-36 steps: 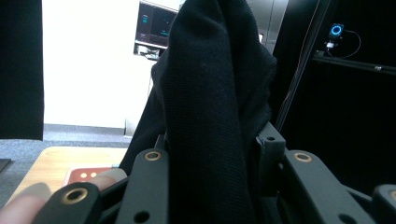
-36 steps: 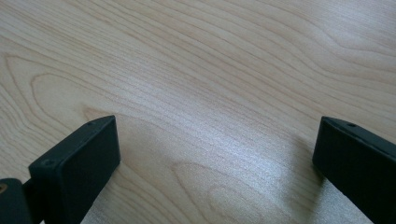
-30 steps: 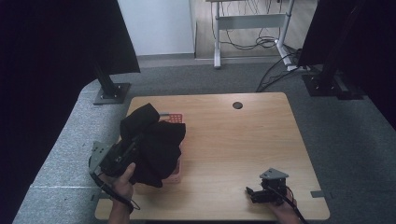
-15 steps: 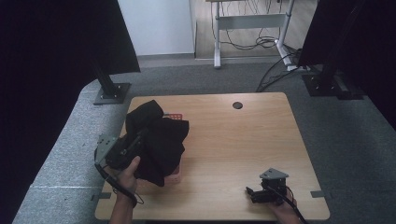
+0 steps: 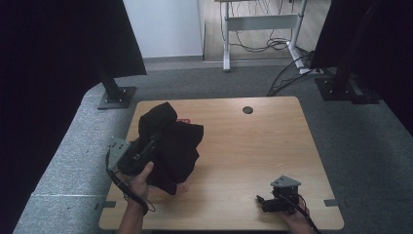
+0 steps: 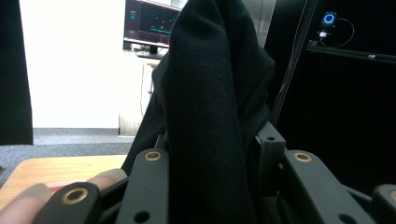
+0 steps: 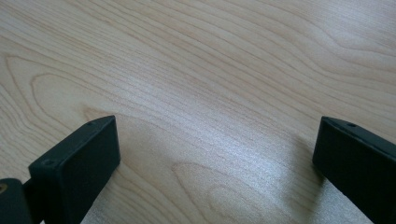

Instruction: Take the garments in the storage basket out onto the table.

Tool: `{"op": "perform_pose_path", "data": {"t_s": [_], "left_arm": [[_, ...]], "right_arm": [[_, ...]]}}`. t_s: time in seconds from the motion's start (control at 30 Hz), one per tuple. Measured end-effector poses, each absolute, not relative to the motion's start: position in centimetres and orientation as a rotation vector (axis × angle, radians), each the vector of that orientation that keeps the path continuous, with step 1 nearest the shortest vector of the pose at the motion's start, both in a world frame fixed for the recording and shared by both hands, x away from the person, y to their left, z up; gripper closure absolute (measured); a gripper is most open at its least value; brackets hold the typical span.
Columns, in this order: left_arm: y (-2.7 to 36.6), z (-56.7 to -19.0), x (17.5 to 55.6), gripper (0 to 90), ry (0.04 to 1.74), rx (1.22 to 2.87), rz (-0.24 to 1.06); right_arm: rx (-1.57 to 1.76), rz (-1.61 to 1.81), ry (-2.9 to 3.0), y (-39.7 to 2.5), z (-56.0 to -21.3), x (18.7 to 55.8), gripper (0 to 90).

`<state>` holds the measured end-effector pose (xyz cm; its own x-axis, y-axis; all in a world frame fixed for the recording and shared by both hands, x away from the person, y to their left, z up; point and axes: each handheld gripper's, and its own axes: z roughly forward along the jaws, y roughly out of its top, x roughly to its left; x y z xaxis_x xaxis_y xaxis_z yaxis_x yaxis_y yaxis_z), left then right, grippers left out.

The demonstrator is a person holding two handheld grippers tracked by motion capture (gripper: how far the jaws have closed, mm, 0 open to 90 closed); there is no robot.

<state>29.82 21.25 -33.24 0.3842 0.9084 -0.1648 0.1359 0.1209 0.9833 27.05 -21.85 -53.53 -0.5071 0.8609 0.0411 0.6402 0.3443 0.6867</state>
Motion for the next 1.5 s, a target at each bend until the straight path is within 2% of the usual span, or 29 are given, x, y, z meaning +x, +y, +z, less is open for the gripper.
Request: {"op": "perform_pose_path", "data": {"t_s": [1.5], "left_arm": [[15.4,-33.1,30.0,65.8,0.988,1.374,0.722]], "right_arm": [[1.333,0.941,2.284,-21.8,-53.5,27.0,0.2]]}}
